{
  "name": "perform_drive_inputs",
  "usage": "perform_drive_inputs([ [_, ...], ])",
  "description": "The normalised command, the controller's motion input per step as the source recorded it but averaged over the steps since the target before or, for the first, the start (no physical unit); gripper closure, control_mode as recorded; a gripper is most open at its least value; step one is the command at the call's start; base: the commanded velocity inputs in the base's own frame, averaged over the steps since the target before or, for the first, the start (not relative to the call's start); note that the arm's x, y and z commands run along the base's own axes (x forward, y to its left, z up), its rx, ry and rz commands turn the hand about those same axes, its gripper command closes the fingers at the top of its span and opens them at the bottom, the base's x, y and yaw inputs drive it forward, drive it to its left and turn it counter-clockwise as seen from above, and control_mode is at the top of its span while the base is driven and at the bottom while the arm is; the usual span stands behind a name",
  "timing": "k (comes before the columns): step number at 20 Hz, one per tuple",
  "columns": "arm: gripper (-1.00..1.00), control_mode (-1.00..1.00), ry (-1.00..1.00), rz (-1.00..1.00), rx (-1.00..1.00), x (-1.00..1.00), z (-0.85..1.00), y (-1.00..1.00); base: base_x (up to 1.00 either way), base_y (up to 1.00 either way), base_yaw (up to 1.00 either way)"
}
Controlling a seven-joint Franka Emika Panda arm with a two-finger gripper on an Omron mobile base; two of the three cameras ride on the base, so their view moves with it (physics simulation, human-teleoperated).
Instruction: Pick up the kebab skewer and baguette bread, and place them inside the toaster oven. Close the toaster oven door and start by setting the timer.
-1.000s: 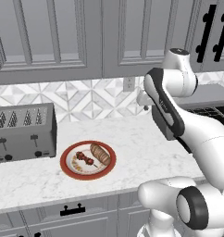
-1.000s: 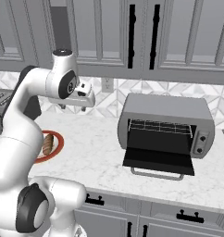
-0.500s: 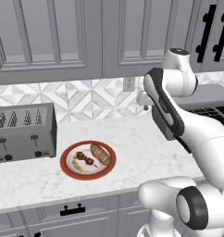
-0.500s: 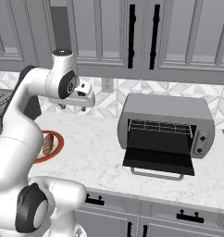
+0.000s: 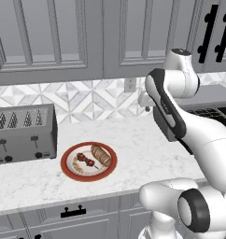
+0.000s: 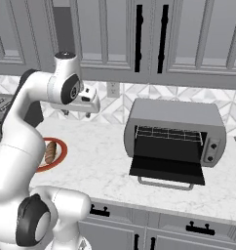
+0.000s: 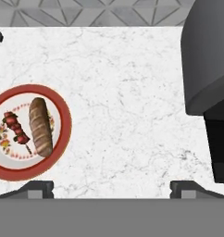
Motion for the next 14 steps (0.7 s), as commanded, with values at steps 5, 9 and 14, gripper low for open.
perform_drive_inputs([
  [5,-1.00,-1.00,-0.45,0.13,0.01,-0.39,-0.05,-0.31,0.00,0.00,0.00],
  [9,-1.00,-1.00,-0.59,0.19,0.08,-0.23,-0.23,-0.66,0.00,0.00,0.00],
  [14,-1.00,-1.00,-0.49,0.18,0.07,-0.03,-0.27,-0.94,0.00,0.00,0.00],
])
